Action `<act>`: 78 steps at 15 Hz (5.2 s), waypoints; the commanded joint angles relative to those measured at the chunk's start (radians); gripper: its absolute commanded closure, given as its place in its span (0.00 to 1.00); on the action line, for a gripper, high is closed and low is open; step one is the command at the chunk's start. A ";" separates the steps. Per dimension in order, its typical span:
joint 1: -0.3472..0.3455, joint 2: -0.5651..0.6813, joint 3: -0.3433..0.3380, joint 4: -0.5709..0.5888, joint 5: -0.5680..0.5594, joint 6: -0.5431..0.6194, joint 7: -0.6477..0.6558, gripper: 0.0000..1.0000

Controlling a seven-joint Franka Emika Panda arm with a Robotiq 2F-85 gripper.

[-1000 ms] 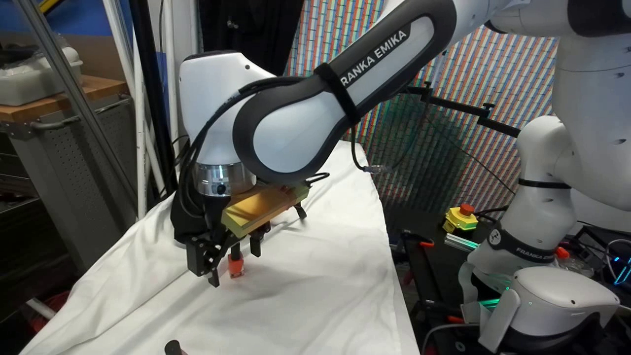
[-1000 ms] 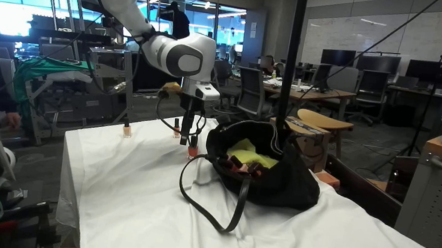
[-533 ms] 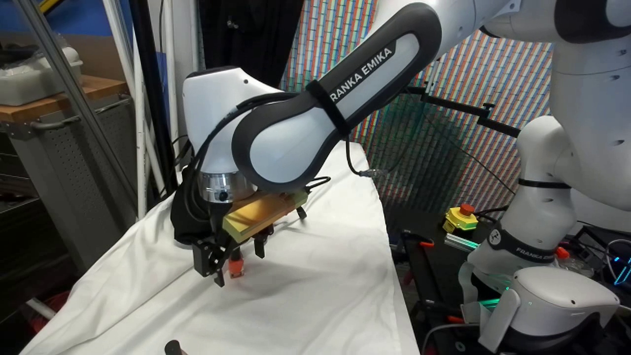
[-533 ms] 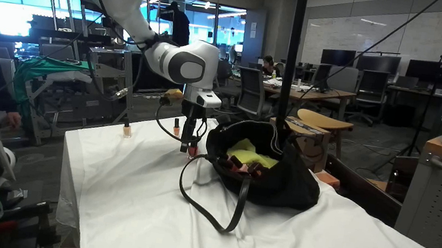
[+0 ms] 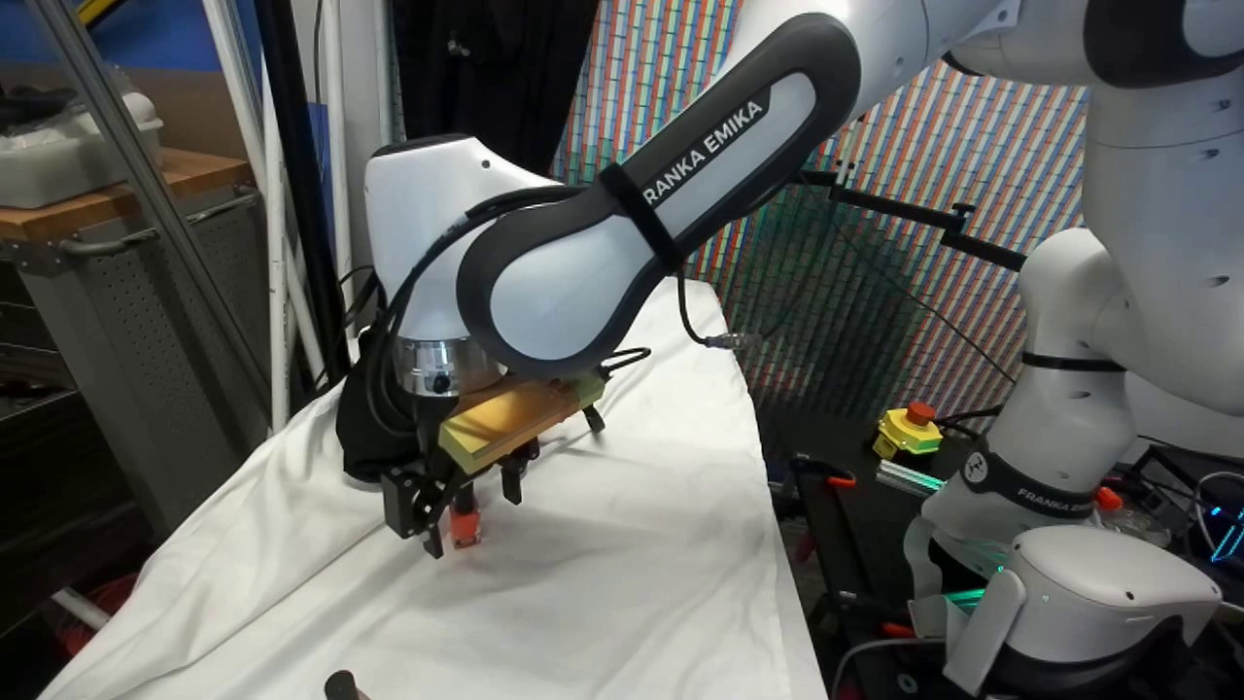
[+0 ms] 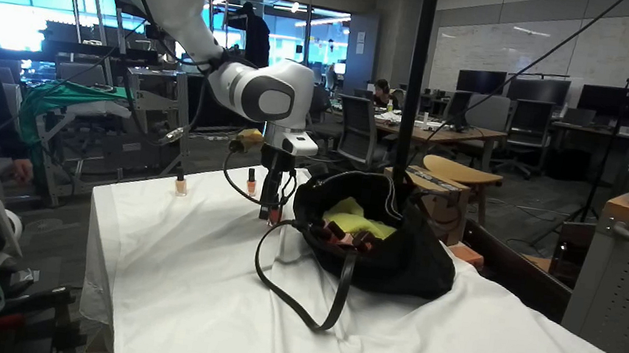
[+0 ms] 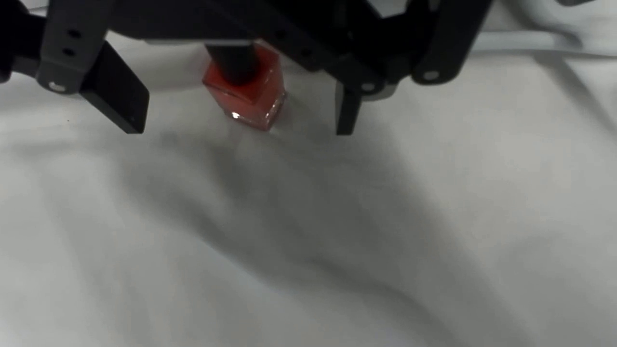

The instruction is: Put the nail polish bottles in the bag

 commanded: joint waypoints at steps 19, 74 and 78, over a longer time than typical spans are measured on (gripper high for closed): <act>0.019 0.017 -0.024 -0.010 -0.012 0.092 0.238 0.00; -0.026 -0.305 -0.051 -0.315 -0.111 0.103 0.077 0.80; -0.068 -0.409 -0.056 -0.389 -0.163 0.123 0.047 0.80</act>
